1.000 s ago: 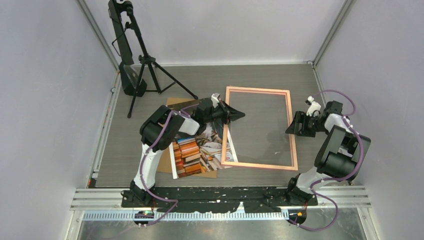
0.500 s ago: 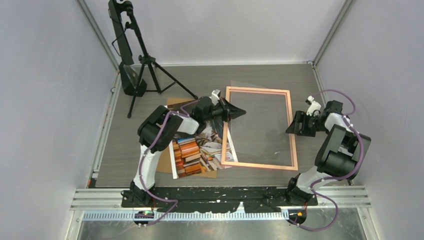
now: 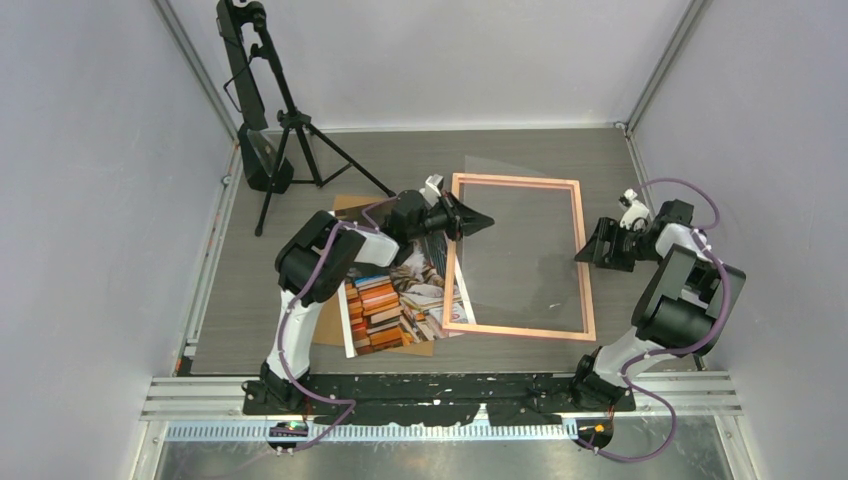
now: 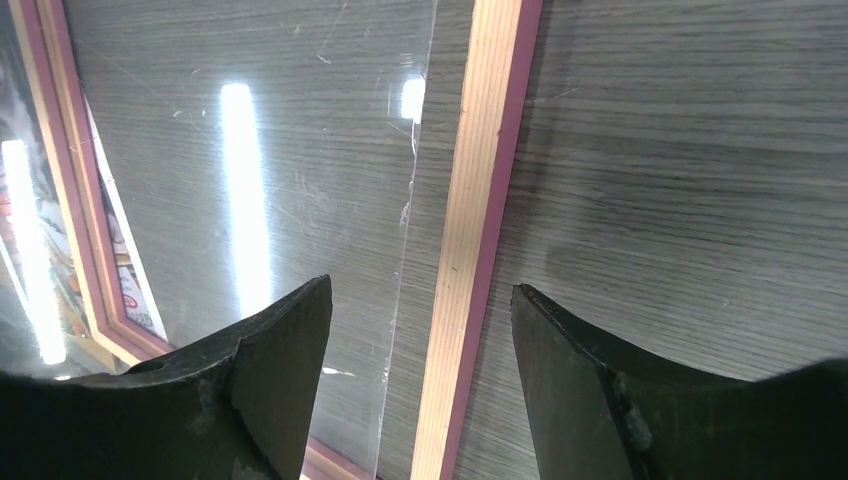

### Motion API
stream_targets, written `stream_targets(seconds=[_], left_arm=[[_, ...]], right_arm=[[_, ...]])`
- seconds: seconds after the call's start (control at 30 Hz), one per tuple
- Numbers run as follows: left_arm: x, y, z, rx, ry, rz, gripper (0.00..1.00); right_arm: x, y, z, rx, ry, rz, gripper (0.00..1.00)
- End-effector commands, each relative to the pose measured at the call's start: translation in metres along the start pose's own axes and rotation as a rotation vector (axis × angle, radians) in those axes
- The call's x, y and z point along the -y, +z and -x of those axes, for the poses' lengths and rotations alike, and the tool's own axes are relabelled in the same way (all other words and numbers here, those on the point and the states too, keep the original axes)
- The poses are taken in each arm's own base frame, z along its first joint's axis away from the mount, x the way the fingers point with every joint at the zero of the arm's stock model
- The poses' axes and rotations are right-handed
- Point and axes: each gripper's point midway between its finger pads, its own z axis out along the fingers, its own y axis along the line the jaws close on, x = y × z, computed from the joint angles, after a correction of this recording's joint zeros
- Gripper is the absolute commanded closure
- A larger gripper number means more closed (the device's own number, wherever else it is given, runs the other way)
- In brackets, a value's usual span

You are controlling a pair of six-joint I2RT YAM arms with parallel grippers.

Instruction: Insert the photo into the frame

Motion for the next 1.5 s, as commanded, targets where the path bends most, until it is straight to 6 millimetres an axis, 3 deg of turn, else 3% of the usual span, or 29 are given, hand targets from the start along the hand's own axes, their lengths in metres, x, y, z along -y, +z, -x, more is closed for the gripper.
stream_targets(seconds=[0.0,0.77,1.47], left_arm=[[0.030,0.006,-0.002,-0.024,0.077,-0.101,1.00],[0.019,0.005,-0.001,-0.026,0.102,-0.088,1.00],[0.015,0.006,-0.001,-0.026,0.108,-0.074,1.00]], right_arm=[[-0.004,-0.009,0.018,0.045,-0.001,0.028,0.28],[0.012,-0.019,0.034,0.094,0.037,0.005,0.32],[0.029,0.001,0.018,0.018,0.048,-0.023,0.57]])
